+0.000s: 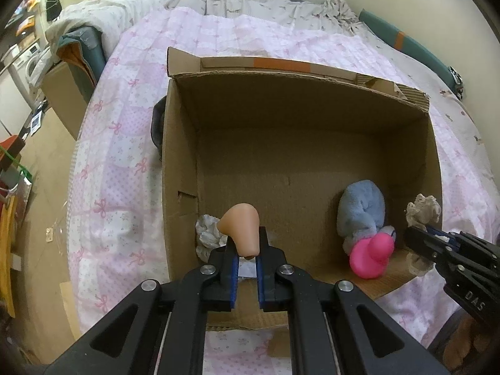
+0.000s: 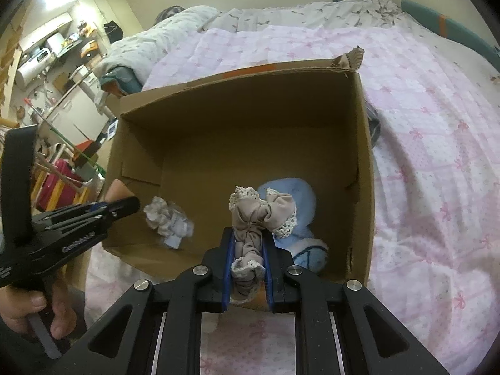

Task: Organize soft objects
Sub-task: 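Carry the doll and hair tie over the box with both tools, then open both tools to drop the doll and hair tie into the box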

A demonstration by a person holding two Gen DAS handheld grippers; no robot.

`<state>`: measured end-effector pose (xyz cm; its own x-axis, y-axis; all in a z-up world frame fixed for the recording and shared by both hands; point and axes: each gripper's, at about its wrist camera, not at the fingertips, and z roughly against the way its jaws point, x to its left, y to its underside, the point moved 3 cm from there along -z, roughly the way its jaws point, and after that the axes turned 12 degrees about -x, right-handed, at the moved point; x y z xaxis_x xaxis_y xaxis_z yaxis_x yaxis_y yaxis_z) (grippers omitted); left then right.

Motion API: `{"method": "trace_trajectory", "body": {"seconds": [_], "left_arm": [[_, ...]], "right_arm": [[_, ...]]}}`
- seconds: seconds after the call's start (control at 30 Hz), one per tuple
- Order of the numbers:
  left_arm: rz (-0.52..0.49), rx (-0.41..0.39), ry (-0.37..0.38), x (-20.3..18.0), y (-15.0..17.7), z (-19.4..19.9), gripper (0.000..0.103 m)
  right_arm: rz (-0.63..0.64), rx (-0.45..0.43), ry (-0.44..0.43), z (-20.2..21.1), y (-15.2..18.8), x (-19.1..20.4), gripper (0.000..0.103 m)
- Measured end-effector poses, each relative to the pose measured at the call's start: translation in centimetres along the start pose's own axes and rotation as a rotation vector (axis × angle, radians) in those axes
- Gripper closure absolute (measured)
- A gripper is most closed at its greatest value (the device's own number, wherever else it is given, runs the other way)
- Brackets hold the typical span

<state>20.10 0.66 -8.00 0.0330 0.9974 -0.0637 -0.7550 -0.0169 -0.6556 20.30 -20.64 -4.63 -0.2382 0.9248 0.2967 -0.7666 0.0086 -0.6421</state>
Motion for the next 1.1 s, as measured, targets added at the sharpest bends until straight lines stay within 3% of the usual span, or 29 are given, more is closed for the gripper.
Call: {"method": "trace_trajectory", "body": {"seconds": [0.23, 0.37, 0.53, 0.57, 0.6, 0.63, 0.67, 0.7, 0.77, 0.83, 1.1], "left_arm": [[-0.031, -0.012, 0.005, -0.8, 0.2, 0.1, 0.095], [-0.044, -0.012, 0.01, -1.1, 0.3, 0.2, 0.089], [-0.063, -0.023, -0.002, -1.4, 0.2, 0.3, 0.073], [-0.061, -0.027, -0.006, -1.5, 0.2, 0.4, 0.06], [-0.061, -0.033, -0.015, -1.5, 0.1, 0.5, 0.045], [-0.062, -0.045, -0.028, -1.5, 0.0, 0.6, 0.039], [-0.063, -0.062, -0.039, -1.4, -0.1, 0.9, 0.034], [-0.063, -0.078, -0.044, -1.4, -0.3, 1.1, 0.034], [-0.068, -0.085, -0.045, -1.3, -0.3, 1.2, 0.034], [-0.071, -0.086, -0.054, -1.3, -0.4, 1.3, 0.033], [-0.051, -0.082, -0.066, -0.8, -0.5, 1.2, 0.034]], "right_arm": [[-0.013, 0.006, 0.018, -0.2, 0.3, -0.6, 0.085], [-0.018, 0.002, 0.015, -0.1, 0.3, -0.7, 0.085], [-0.034, -0.014, 0.008, 0.1, 0.1, -0.9, 0.085], [-0.041, -0.017, 0.005, 0.2, 0.1, -1.0, 0.083], [-0.047, -0.022, 0.002, 0.3, 0.0, -1.1, 0.078], [-0.051, -0.028, 0.002, 0.5, -0.1, -1.1, 0.073], [-0.056, -0.039, 0.003, 0.6, -0.2, -1.2, 0.057], [-0.065, -0.058, 0.005, 1.0, -0.4, -1.3, 0.028], [-0.075, -0.117, 0.02, 1.9, -0.8, -1.4, 0.014], [-0.071, -0.148, 0.018, 2.4, -1.1, -1.4, 0.014], [-0.093, -0.113, 0.031, 1.8, -0.9, -2.1, 0.014]]}}
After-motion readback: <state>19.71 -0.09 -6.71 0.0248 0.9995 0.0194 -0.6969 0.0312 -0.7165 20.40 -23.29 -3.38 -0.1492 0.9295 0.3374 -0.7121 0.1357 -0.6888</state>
